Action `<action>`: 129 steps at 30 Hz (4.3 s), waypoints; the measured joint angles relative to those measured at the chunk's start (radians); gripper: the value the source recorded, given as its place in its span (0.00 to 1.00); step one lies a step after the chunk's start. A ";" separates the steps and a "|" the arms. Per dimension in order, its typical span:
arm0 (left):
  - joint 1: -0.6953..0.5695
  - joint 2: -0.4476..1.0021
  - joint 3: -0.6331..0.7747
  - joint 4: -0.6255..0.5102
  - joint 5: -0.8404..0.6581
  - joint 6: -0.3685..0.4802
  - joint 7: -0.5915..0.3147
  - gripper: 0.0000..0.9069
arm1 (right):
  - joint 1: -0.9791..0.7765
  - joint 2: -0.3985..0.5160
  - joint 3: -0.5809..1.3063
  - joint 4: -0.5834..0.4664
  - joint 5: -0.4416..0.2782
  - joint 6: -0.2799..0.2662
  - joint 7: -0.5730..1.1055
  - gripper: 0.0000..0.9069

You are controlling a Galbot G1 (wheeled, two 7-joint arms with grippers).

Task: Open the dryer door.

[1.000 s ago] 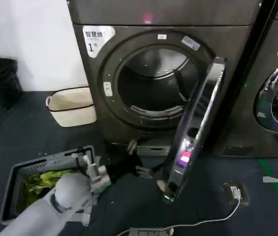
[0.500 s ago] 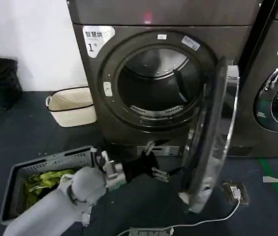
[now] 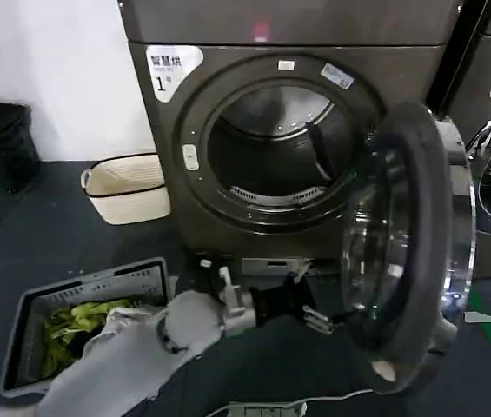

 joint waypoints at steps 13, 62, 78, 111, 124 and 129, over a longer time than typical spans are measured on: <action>-0.155 -0.163 0.129 0.141 -0.011 0.000 -0.015 1.00 | -0.099 -0.049 0.193 -0.039 -0.048 -0.008 0.035 1.00; -0.304 -0.556 0.129 0.601 0.045 -0.034 -0.088 1.00 | -0.138 -0.117 0.339 -0.112 -0.078 -0.069 0.061 1.00; -0.328 -0.556 0.126 0.648 0.039 -0.042 -0.100 1.00 | -0.163 -0.138 0.398 -0.139 -0.085 -0.065 0.062 1.00; -0.306 -0.442 0.162 0.407 -0.173 -0.164 -0.082 1.00 | -0.129 -0.155 0.353 -0.138 -0.063 -0.073 0.056 1.00; -0.327 -0.223 0.186 0.220 -0.154 -0.150 -0.073 1.00 | -0.122 -0.155 0.349 -0.132 -0.068 -0.070 0.045 1.00; -0.347 -0.097 0.198 0.152 -0.090 -0.143 -0.098 1.00 | -0.117 -0.154 0.348 -0.124 -0.071 -0.071 0.044 1.00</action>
